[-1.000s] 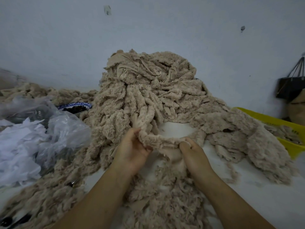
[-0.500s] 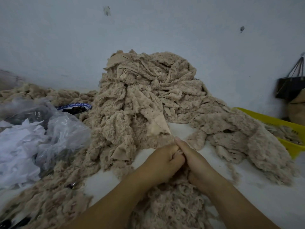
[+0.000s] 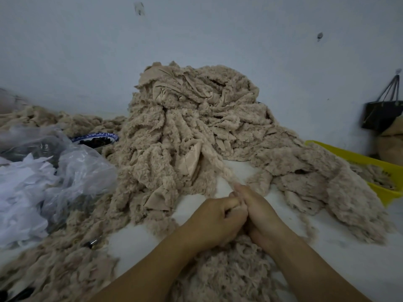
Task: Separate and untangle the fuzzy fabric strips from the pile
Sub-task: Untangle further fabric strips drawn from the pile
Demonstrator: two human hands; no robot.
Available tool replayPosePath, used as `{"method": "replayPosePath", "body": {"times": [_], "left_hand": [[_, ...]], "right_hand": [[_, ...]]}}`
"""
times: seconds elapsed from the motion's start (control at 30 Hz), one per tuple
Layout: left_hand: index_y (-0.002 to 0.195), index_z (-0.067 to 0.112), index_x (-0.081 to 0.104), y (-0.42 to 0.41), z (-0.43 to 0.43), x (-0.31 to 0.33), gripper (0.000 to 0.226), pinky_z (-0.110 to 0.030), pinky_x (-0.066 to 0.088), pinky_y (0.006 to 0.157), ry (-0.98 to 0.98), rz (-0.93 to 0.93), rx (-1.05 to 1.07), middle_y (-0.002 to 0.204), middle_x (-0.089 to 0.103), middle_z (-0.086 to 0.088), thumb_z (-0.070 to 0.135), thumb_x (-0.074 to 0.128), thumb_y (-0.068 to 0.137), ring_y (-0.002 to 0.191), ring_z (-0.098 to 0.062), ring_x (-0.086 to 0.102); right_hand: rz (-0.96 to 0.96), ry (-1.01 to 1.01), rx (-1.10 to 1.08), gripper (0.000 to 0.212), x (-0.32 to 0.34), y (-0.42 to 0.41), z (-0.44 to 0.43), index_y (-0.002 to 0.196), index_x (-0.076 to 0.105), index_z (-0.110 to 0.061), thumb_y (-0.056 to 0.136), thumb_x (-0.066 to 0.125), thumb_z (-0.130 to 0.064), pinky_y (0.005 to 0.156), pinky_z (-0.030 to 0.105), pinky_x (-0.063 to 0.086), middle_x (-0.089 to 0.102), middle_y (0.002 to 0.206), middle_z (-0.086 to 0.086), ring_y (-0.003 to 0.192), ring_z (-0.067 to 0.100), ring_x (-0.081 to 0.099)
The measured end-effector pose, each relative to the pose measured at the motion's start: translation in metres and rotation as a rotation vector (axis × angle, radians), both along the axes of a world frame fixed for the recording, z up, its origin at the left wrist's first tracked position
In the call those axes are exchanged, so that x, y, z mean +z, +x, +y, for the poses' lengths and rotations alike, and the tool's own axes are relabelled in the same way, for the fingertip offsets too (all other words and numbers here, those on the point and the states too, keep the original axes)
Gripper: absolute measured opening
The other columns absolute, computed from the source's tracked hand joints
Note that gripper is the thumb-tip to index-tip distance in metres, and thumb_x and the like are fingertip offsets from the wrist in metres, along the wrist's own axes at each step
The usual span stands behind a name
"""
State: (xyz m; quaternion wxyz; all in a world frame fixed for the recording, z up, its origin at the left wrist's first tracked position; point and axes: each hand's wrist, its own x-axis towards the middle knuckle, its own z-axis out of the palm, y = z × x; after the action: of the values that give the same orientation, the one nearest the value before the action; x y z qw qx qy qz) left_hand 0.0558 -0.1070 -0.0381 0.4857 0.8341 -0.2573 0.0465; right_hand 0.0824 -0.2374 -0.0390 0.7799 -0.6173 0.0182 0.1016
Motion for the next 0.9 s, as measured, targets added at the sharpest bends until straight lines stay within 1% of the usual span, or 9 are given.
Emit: {"method": "replayPosePath", "body": {"times": [0.07,0.17,0.23,0.3,0.37,0.47,0.6,0.7,0.9], "left_hand": [[0.058,0.028,0.043,0.005,0.005,0.001,0.044,-0.019,0.034,0.052,-0.081,0.030,0.189,0.053,0.043,0.013,0.034,0.051,0.101,0.050,0.000,0.039],[0.070,0.026,0.055,0.023,0.027,0.004,0.031,-0.030,0.044,0.064,-0.285,0.105,0.569,0.075,0.060,0.007,0.031,0.049,0.101,0.069,-0.012,0.054],[0.105,0.015,0.064,0.031,0.043,0.006,0.022,-0.043,0.050,0.084,-0.299,0.172,0.668,0.112,0.062,-0.018,0.029,0.047,0.101,0.099,-0.031,0.061],[0.127,0.011,0.058,0.033,0.047,0.007,0.037,-0.051,0.048,0.096,-0.291,0.244,0.677,0.126,0.057,-0.024,0.035,0.046,0.102,0.111,-0.039,0.058],[0.118,0.014,0.063,0.033,0.043,0.008,0.037,-0.037,0.056,0.076,-0.571,0.423,0.566,0.093,0.067,-0.009,0.044,0.049,0.101,0.081,-0.022,0.064],[0.090,0.012,0.062,0.033,0.043,0.010,0.023,-0.018,0.031,0.037,-1.146,0.696,0.253,0.044,0.035,0.004,0.034,0.057,0.095,0.036,-0.007,0.031],[0.083,0.015,0.060,0.036,0.056,0.012,0.019,-0.015,0.020,0.036,-1.372,0.720,0.264,0.043,0.037,0.007,0.022,0.052,0.099,0.030,-0.006,0.022],[0.083,0.015,0.053,0.036,0.067,0.013,0.026,-0.015,0.019,0.032,-1.499,0.622,0.321,0.046,0.037,0.008,0.019,0.042,0.105,0.030,-0.006,0.023],[0.090,0.011,0.051,0.037,0.057,0.012,0.024,-0.015,0.018,0.029,-1.443,0.552,0.366,0.044,0.036,0.007,0.017,0.035,0.108,0.028,-0.004,0.021]], "right_hand": [[-0.100,-0.105,-0.070,0.037,0.000,0.001,-0.003,0.076,0.060,-0.013,0.098,0.053,-0.041,0.062,0.032,0.051,0.059,0.070,0.012,0.066,0.021,0.062],[-0.316,-0.348,-0.086,0.040,0.003,-0.002,-0.006,0.070,0.048,-0.023,0.100,0.045,-0.051,0.053,0.014,0.039,0.047,0.057,-0.016,0.053,0.001,0.046],[-0.502,-0.561,-0.001,0.041,0.003,-0.007,0.000,0.067,0.044,-0.031,0.101,0.039,-0.052,0.051,0.009,0.035,0.050,0.057,-0.023,0.054,-0.005,0.046],[-0.639,-0.749,0.119,0.041,0.002,-0.011,0.010,0.069,0.046,-0.027,0.102,0.037,-0.051,0.055,0.013,0.035,0.055,0.067,-0.018,0.062,-0.004,0.049],[-0.799,-0.845,0.231,0.041,-0.002,-0.012,0.016,0.066,0.040,-0.027,0.103,0.040,-0.043,0.057,0.016,0.034,0.047,0.065,-0.008,0.063,-0.001,0.046],[-0.939,-0.948,0.357,0.042,-0.005,-0.014,0.020,0.064,0.032,-0.034,0.104,0.041,-0.038,0.060,0.018,0.033,0.039,0.067,-0.009,0.064,-0.001,0.041],[-0.885,-0.940,0.448,0.044,-0.014,-0.017,0.021,0.061,0.033,-0.034,0.104,0.042,-0.041,0.056,0.017,0.031,0.040,0.062,-0.010,0.058,-0.003,0.040],[-0.678,-0.813,0.362,0.044,-0.012,-0.019,0.018,0.065,0.043,-0.027,0.097,0.039,-0.058,0.054,0.016,0.033,0.047,0.061,-0.017,0.056,-0.003,0.041],[-0.330,-0.337,0.114,0.045,-0.004,-0.013,0.004,0.092,0.069,-0.021,0.090,0.051,-0.062,0.084,0.033,0.046,0.068,0.089,-0.011,0.089,0.007,0.063]]}}
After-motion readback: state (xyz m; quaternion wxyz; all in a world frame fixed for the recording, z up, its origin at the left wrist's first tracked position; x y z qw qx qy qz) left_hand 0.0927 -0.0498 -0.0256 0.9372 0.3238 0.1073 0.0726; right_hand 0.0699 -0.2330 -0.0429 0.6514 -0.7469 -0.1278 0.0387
